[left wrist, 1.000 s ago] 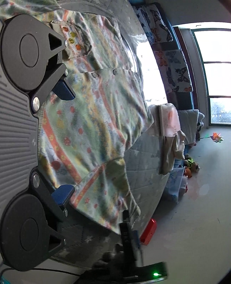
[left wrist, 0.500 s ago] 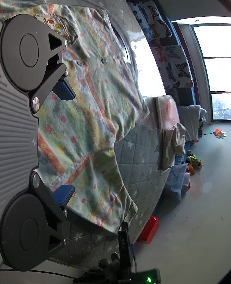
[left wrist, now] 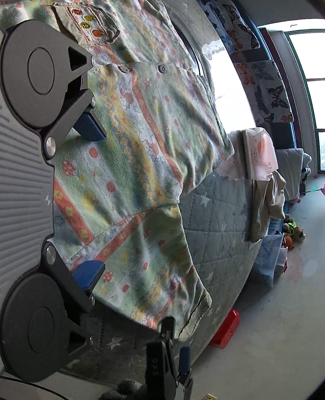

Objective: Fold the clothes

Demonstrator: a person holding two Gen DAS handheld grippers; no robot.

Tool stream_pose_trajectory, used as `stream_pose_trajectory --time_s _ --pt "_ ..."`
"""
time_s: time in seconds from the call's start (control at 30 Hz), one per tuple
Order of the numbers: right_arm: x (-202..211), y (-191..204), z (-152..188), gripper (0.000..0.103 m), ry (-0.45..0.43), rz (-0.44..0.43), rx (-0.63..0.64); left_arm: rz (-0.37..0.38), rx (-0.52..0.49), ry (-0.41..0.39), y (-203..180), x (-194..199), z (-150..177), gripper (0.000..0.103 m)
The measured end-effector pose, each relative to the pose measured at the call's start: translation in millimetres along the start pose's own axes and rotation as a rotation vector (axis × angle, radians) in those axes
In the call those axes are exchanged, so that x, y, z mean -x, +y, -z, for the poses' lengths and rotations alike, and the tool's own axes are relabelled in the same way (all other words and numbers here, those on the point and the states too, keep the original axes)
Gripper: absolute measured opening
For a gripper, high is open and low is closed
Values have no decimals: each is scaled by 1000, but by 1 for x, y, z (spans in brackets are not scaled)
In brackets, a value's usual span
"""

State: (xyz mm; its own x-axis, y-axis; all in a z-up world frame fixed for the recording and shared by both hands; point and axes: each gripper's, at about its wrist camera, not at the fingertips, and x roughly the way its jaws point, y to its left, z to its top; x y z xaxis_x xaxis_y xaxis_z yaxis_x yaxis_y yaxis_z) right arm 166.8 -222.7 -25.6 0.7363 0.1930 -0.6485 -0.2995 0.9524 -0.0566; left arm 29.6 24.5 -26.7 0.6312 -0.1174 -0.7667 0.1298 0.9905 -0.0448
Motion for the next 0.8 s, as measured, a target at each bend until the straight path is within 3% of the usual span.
stream_pose_trajectory --time_s 0.27,0.6,0.8 --pt "-4 -38 1 79 32 10 -199 -14 17 -14 4 8 -2 103" --pt "-9 -37 -4 51 32 25 -208 -57 48 -63 21 24 -8 103" --pt "-8 -32 -7 25 44 -14 -203 -78 79 -71 32 29 -8 103"
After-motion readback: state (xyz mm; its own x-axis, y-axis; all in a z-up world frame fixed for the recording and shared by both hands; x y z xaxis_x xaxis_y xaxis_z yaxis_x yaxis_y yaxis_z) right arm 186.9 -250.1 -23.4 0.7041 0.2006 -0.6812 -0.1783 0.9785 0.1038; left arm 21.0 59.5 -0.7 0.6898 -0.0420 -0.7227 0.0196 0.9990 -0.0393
